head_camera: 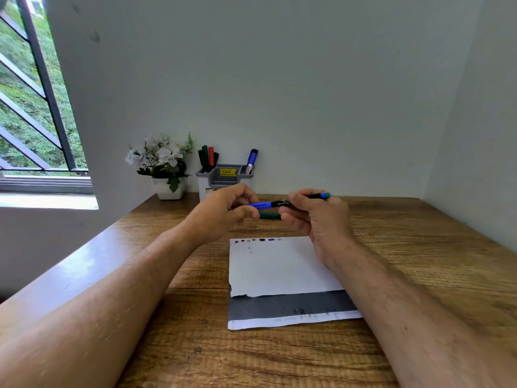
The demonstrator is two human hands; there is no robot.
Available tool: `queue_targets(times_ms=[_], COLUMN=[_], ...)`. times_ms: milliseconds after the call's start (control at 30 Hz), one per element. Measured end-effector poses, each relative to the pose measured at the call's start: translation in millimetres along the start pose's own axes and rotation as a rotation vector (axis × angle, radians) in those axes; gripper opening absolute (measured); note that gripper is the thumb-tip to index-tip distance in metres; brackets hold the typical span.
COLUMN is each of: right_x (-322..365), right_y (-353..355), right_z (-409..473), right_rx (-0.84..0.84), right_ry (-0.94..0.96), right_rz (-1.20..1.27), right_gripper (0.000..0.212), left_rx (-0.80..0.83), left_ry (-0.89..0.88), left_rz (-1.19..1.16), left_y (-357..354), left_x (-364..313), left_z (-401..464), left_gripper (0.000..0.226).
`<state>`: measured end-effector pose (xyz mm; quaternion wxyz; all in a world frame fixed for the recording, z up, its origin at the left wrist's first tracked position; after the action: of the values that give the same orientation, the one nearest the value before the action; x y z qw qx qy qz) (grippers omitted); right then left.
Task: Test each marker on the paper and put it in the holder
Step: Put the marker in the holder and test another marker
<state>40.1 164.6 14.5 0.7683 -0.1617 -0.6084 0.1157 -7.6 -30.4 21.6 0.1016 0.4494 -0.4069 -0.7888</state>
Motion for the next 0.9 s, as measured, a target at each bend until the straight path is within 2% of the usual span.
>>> queue_targets(times_ms=[133, 233, 533, 733, 800, 900], right_x=[-1.6, -2.1, -0.3, -0.4, -0.1, 1.0], right_y=[1.6, 4.6, 7.2, 11.2, 12.1, 11.6], right_z=[1.3, 2.5, 2.8, 5.6, 7.3, 10.7], right_rx=[-0.035, -0.059, -0.045, -0.022, -0.024, -0.041], right_ry=[-0.002, 0.013, -0.017, -0.052, -0.056, -0.047], right_rz=[-0.037, -0.075, -0.133, -0.178, -0.203, -0.263], right_gripper=[0.012, 0.018, 0.017, 0.019, 0.020, 0.020], left_rx=[-0.027, -0.025, -0.009, -0.008, -0.008, -0.097], left_ry=[-0.007, -0.017, 0.003, 0.005, 0.015, 0.022], left_rz=[-0.027, 0.041, 0.087, 0.079, -0.013, -0.459], left_y=[0.9, -1.7, -5.4, -5.5, -6.4, -7.5], left_x=[2.9, 2.0, -2.7, -0.3, 3.0, 5.2], left_z=[-0.7, 0.9, 4.2, 6.1, 6.7, 8.0], left_gripper=[0.013, 0.013, 0.022, 0.020, 0.018, 0.020])
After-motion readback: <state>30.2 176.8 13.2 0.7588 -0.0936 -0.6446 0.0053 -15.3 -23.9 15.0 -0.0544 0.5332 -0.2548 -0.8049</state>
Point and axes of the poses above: each hand's wrist, its own z-axis towards the middle knuckle, its own y-axis out of the back of the hand, x = y × z, the point moved 1 cm from there along z, towards the middle knuckle, and after that the axes turned 12 degrees about x, right-handed, at the moved point
